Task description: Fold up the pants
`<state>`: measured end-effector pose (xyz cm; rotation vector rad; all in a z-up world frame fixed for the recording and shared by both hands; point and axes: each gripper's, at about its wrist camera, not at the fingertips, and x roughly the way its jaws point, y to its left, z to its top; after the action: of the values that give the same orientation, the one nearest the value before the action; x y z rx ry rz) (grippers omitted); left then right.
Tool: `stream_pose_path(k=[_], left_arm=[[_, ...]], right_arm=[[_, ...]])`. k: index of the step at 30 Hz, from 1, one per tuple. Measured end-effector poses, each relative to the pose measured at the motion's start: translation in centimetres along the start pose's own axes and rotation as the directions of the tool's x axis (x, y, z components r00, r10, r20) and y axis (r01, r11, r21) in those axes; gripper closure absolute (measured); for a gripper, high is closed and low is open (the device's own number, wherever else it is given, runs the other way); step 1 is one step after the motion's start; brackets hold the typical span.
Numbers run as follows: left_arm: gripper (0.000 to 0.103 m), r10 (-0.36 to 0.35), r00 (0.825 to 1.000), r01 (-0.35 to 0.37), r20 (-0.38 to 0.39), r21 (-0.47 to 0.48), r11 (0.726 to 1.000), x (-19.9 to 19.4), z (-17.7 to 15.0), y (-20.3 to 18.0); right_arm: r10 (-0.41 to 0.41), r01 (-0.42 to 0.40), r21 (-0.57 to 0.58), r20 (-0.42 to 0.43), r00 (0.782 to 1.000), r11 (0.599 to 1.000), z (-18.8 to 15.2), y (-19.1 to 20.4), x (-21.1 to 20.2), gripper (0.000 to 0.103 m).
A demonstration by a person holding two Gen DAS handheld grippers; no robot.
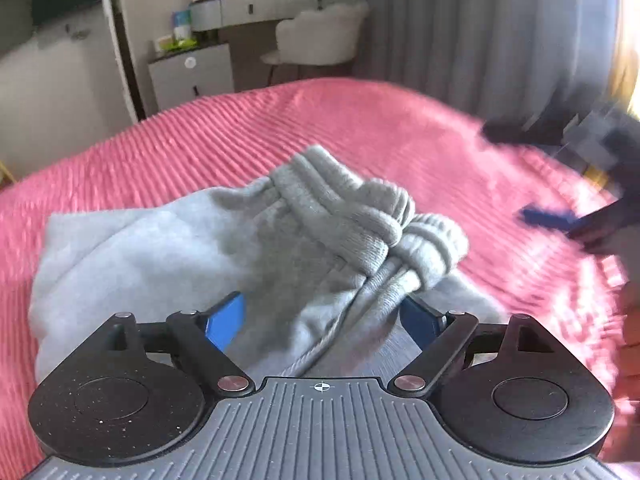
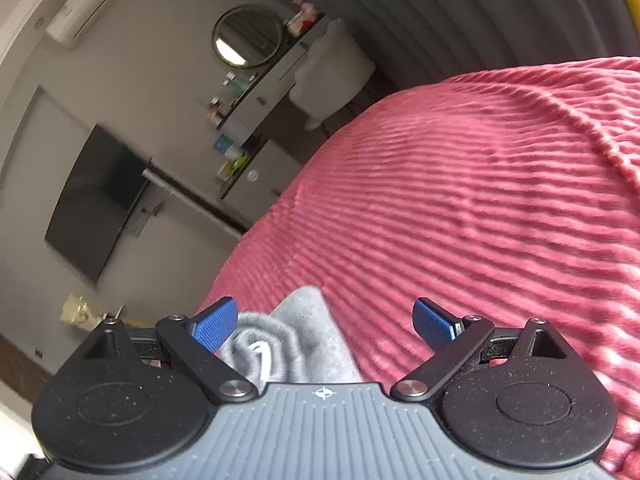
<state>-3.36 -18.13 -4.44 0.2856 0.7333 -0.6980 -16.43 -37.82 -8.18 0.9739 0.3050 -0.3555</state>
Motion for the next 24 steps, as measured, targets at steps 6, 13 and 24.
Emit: stream_pose_path(k=[6,13,24], left_arm=[[0.007,0.257,0.966,-0.259,-0.036,-0.121,0.958,-4.4,0.2,4.8],[0.007,0.38,0.918,-0.396,-0.11,-0.269,0.878,-5.4,-0.9,11.0],[0.007,0.359,0.914,-0.404,-0.191,-0.335,0.851,-5.4,-3.8,13.8]], right_arm=[[0.078,-0.083,-0.021,-0.159,0.984,0.996,-2.6,3.0,2.6,0.007],[-0.099,0.066,-0.171,-0.195,0.976,0.983,-5.1,6.8,3.6,0.006],[-0.16,0.115,-0.185,-0.252,0.954,0.976,-6.5,8.4,5.5,0.008]])
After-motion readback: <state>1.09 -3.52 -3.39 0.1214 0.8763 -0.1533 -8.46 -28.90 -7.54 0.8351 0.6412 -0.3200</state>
